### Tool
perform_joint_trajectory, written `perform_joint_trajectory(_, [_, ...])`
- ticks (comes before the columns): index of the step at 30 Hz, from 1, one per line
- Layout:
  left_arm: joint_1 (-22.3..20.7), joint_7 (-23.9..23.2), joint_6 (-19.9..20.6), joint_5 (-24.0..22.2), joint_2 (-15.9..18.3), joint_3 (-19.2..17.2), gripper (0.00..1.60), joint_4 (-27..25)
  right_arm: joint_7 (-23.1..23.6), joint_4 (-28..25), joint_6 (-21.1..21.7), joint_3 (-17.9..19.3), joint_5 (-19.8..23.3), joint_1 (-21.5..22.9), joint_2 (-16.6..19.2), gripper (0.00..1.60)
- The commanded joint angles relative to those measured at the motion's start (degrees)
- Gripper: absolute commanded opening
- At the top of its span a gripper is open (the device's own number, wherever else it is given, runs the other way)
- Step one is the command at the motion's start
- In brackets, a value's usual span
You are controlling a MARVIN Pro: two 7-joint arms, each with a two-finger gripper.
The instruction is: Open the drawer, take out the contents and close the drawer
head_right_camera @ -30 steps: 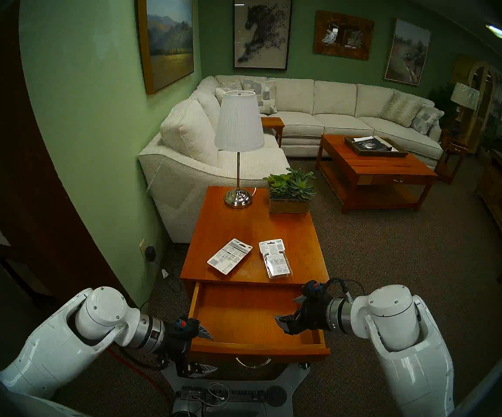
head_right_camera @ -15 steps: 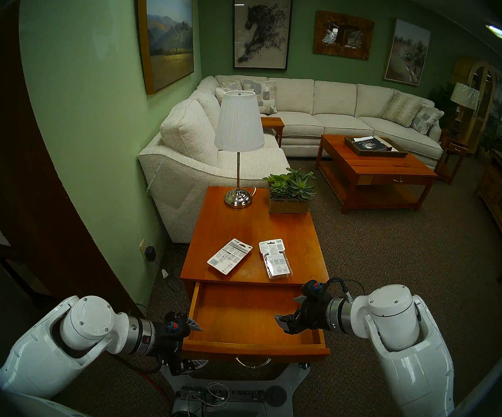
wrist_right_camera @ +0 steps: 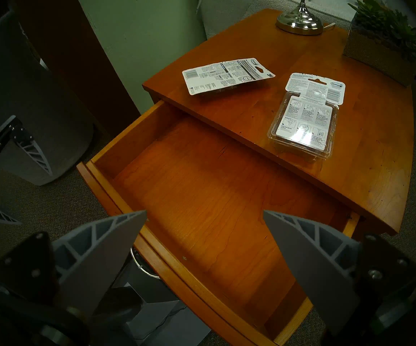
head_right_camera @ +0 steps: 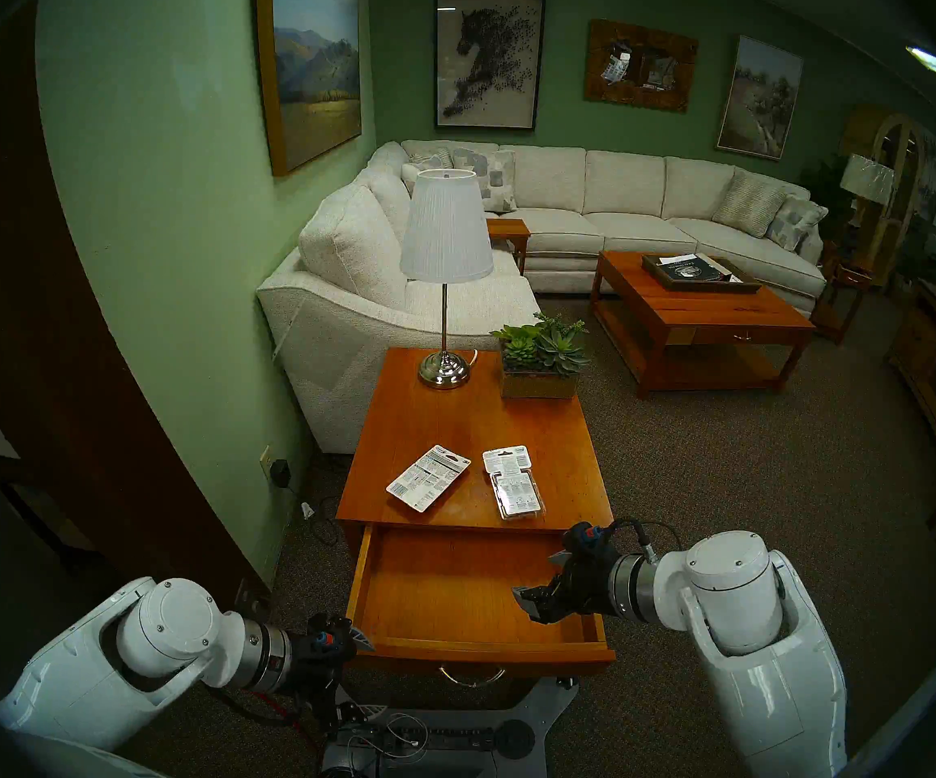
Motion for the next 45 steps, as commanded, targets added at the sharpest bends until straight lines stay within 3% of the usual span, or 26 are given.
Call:
perform_joint_trajectory(1, [-1.84, 1.93, 0.96, 1.30, -2.76, 1.79, 1.60, 2.66, 0.00, -1.65, 0.14, 0.10, 0.12, 0.89, -0.01, 1.60])
perform_joint_trajectory(11, [-6.12, 3.81, 3.50, 2.59, -7.79, 5.62, 1.60, 8.77, -0.04, -1.61, 0.08, 0.08, 0.18, 0.89, 0.03, 1.60])
perform_joint_trajectory(26, [-9.55, 10.74, 2.13, 9.54, -12.07, 12.65, 1.59, 15.28, -0.11, -1.62, 0.09, 0.06, 0.26, 0.88, 0.08, 1.60])
perform_joint_trajectory(28, [-9.56, 11.73, 1.56, 10.32, -12.29, 13.28, 1.47, 15.77, -0.12, -1.63, 0.10, 0.06, 0.27, 0.88, 0.09, 1.60])
perform_joint_trajectory(31, [-9.33, 12.84, 0.88, 10.95, -12.49, 13.83, 1.09, 15.86, -0.13, -1.63, 0.11, 0.05, 0.28, 0.88, 0.10, 1.60])
perform_joint_trajectory(32, [-9.16, 13.61, 0.46, 11.48, -12.50, 14.22, 0.76, 15.60, -0.14, -1.63, 0.11, 0.05, 0.30, 0.88, 0.11, 1.60])
perform_joint_trajectory(38, [-8.43, 17.35, -0.70, 13.89, -12.67, 15.29, 0.75, 14.99, -0.17, -1.64, 0.12, 0.04, 0.33, 0.88, 0.13, 1.60])
perform_joint_trajectory(45, [-8.78, 19.54, -1.13, 15.39, -13.08, 16.27, 0.61, 15.65, -0.21, -1.66, 0.15, 0.03, 0.36, 0.87, 0.15, 1.60])
